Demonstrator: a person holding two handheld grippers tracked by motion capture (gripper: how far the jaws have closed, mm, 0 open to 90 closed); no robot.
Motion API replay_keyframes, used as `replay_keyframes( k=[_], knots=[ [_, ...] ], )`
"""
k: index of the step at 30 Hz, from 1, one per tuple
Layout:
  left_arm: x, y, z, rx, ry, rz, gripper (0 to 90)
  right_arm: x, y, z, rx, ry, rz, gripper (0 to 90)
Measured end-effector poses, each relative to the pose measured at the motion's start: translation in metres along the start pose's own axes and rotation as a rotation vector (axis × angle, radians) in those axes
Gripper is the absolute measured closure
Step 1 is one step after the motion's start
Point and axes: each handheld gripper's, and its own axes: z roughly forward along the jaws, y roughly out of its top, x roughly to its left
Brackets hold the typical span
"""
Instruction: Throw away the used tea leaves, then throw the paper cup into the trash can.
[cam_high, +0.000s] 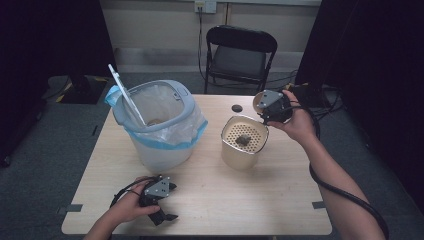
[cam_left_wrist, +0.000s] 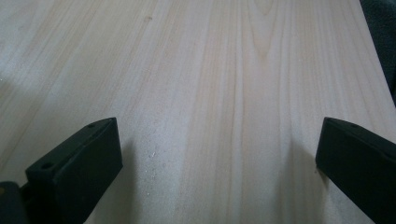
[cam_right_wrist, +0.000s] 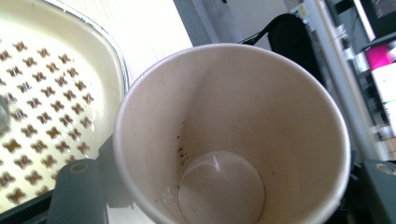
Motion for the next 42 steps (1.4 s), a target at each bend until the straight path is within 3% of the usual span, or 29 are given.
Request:
replay_keyframes(
  k=[3,12,22,36,42],
  knots=[
    [0.0,0.0,0.0,0.0,0.0,0.001,0.0,-0.003,-0.003,0.002,-0.004,0.032,0.08,26.9],
    [0.0,0.0,0.0,0.0,0.0,0.001,0.0,-0.008,-0.006,0.004,-0.037,0.09,0.199,26.7],
    [0.0,0.0,0.0,0.0,0.0,0.0,0.0,-0.008,-0.003,0.004,-0.043,0.091,0.211,26.5],
    [0.0,0.0,0.0,0.003,-0.001,0.001,0.0,-0.009,0.009,0.007,-0.074,0.138,0.259,26.3],
    [0.0,0.0,0.0,0.003,-0.001,0.001,0.0,-0.012,0.007,0.009,-0.1,0.175,0.331,26.2]
  ],
)
